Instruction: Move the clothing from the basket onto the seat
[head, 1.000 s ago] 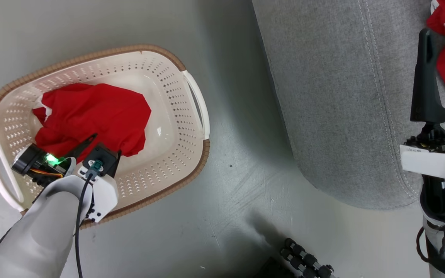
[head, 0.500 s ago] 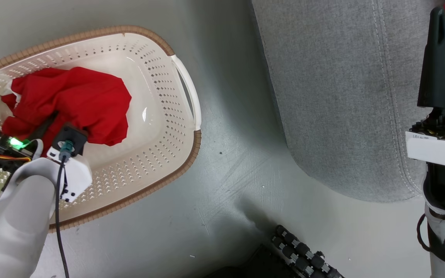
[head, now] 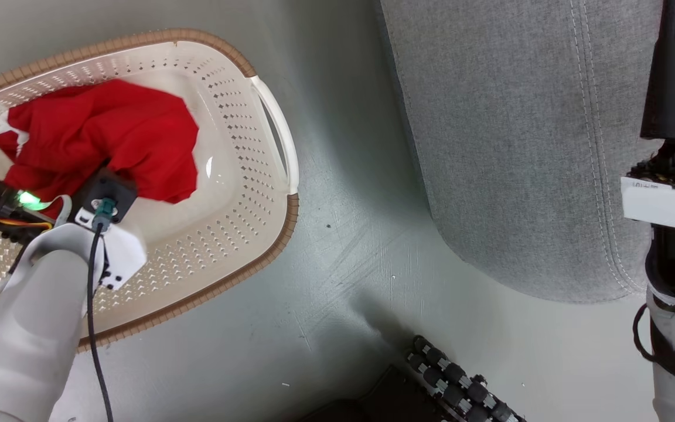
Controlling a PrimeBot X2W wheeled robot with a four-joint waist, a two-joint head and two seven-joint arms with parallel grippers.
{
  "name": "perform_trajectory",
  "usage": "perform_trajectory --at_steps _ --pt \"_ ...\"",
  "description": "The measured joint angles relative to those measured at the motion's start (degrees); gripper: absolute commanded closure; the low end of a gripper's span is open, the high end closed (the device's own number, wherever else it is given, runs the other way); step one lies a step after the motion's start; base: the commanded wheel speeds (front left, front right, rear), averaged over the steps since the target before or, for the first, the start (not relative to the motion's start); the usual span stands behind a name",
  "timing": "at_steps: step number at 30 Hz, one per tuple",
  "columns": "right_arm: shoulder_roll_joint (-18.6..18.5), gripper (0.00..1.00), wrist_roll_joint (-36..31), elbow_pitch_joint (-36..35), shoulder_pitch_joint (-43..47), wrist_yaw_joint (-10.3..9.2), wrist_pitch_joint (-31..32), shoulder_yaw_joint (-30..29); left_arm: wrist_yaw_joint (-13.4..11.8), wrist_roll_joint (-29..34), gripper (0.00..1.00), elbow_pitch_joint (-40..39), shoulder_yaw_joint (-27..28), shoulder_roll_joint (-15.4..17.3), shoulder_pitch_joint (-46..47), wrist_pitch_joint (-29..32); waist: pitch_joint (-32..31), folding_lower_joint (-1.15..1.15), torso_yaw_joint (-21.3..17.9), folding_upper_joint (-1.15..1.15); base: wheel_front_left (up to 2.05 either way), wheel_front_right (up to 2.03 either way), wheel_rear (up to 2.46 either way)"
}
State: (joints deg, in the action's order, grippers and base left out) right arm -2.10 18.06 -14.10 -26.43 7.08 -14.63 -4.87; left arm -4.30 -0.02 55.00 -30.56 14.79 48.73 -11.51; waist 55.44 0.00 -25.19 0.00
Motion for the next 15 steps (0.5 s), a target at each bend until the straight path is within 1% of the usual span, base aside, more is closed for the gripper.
perform_trajectory --at_steps 3,11,15 --pt "-0.01 0.0 0.0 0.31 -0.41 0.0 0.0 -0.03 0.38 -0.83 1.0 -0.43 0.41 -0.42 0.1 -0.68 -0.29 0.0 0.2 0.0 0.0 0.0 0.0" --pt "-0.01 0.0 -0.4 1.75 -1.05 0.0 0.0 0.08 0.51 -2.82 1.0 -2.09 1.89 -0.33 0.09 -1.77 -1.42 0.0 1.2 0.0 0.0 0.0 0.0" --pt "-0.01 0.0 -0.64 2.22 -1.1 0.0 0.0 0.04 1.0 -3.99 1.0 -3.37 2.61 -0.38 -0.27 -2.29 -2.33 0.0 1.99 0.0 0.0 0.0 0.0"
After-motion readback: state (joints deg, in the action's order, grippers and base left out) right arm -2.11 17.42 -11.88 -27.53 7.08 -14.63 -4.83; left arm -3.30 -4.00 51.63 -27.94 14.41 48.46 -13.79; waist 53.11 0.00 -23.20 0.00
